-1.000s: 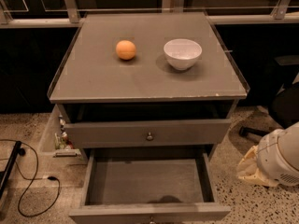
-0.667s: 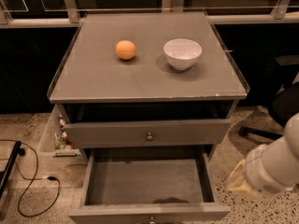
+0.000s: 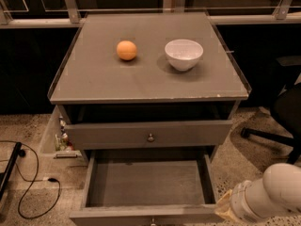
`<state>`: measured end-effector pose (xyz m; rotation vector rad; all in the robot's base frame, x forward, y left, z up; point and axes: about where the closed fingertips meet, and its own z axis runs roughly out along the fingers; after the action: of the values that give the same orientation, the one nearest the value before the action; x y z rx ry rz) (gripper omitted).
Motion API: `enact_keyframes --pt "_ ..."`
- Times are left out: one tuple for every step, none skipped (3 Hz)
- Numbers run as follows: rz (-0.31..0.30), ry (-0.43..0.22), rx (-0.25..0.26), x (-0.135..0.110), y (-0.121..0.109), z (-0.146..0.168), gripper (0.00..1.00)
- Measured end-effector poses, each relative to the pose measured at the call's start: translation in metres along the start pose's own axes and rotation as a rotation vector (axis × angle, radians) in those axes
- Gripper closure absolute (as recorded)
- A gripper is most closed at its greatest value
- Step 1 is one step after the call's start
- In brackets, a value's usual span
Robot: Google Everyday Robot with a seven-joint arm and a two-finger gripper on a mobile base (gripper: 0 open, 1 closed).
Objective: Close middle drawer
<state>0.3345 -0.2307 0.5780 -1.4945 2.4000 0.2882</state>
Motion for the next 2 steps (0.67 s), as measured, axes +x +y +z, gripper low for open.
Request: enact_keyframes --pt "0.013 -0.068 0.024 0.0140 -0.0108 0.0418 1.00" --pt "0.013 -0.068 0.024 0.0140 -0.0108 0.0418 1.00"
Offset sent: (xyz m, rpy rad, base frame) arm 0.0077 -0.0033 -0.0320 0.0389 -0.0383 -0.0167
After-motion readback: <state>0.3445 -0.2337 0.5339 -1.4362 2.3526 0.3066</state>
